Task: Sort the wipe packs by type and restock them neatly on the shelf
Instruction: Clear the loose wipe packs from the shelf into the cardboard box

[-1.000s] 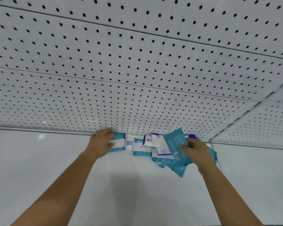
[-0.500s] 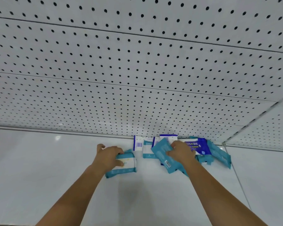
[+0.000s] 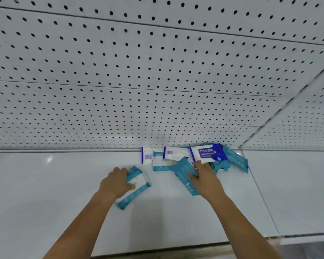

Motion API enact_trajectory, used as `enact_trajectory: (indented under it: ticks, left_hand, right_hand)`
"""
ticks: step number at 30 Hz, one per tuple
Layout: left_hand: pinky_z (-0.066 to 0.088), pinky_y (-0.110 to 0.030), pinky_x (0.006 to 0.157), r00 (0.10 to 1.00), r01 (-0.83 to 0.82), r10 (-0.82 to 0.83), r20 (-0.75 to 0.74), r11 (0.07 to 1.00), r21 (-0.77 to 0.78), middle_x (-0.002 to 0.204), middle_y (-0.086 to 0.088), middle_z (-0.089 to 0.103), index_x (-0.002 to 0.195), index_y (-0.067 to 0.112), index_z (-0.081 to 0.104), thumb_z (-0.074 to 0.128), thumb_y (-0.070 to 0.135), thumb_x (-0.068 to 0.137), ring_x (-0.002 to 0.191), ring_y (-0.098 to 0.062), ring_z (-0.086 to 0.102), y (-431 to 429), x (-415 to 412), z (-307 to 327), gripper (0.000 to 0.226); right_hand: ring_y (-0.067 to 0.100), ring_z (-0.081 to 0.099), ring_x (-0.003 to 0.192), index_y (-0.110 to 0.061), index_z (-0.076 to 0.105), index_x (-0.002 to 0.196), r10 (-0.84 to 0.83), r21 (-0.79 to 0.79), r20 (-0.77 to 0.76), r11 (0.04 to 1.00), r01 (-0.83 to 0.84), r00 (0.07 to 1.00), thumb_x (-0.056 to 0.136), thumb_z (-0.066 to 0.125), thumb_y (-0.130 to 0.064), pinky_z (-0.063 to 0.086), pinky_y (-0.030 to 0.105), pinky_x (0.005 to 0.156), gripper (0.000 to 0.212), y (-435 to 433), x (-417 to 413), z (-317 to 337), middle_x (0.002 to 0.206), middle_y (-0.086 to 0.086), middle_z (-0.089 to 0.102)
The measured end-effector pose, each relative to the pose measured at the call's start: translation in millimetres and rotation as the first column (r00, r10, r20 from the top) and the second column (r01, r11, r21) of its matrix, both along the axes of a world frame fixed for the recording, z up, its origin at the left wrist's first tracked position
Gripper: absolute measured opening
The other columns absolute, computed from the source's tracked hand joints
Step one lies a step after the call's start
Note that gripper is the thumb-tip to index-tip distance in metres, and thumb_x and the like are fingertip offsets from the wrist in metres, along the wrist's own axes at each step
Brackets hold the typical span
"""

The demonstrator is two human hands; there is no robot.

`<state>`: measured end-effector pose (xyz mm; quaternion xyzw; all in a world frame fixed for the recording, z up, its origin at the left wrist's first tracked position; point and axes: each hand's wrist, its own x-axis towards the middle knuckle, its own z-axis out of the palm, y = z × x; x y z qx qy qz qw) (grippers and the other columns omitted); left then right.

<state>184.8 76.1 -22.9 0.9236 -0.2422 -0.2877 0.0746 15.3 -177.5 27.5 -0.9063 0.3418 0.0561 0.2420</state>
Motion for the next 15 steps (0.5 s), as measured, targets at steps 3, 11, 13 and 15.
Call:
enact_trajectory:
  ticks: [3,11,13,15]
  left_hand:
    - [0.054,-0.036,0.083,1.0,0.016,-0.017,-0.015,0.999,-0.052,0.118,-0.004,0.055,0.13,0.02,0.037,0.056,0.043,0.097,0.1,-0.019,0.06,-4.2,-11.3,-1.1,0.045]
    - [0.047,-0.032,0.079,0.989,-0.082,0.052,-0.139,0.973,-0.217,0.108,0.006,0.064,0.118,0.025,0.049,0.058,0.042,0.096,0.093,-0.015,0.061,-16.2,-43.8,19.2,0.029]
    - [0.05,-0.031,0.069,0.937,-0.27,0.149,-0.316,0.883,-0.385,0.104,0.002,0.068,0.11,0.02,0.058,0.068,0.033,0.092,0.089,-0.015,0.065,-25.1,-63.4,33.8,0.023]
    - [0.055,-0.029,0.068,0.869,-0.402,0.154,-0.47,0.774,-0.489,0.101,0.002,0.073,0.109,0.019,0.063,0.074,0.026,0.089,0.088,-0.017,0.07,-37.3,-92.3,51.6,0.023]
  right_hand:
    - [0.026,0.057,0.111,-0.022,0.051,0.129,0.085,-0.111,-0.103,0.989,-0.096,0.991,0.095,0.056,-0.034,0.049,0.036,0.086,0.036,18.2,-23.3,-15.5,0.121,0.006,0.057]
    - [0.019,0.065,0.096,-0.022,0.058,0.116,-0.231,0.271,0.073,0.941,0.204,0.97,0.093,0.062,-0.031,0.051,0.029,0.075,0.024,9.8,-65.5,2.6,0.107,-0.001,0.067]
    - [0.017,0.068,0.092,-0.019,0.063,0.107,-0.465,0.556,0.161,0.772,0.309,0.87,0.091,0.069,-0.026,0.058,0.033,0.08,0.019,5.5,-94.8,16.2,0.105,-0.001,0.071]
    - [0.023,0.073,0.09,-0.018,0.066,0.107,-0.657,0.765,0.165,0.556,0.325,0.736,0.09,0.071,-0.023,0.06,0.045,0.085,0.018,3.6,-131.9,29.9,0.103,0.005,0.074]
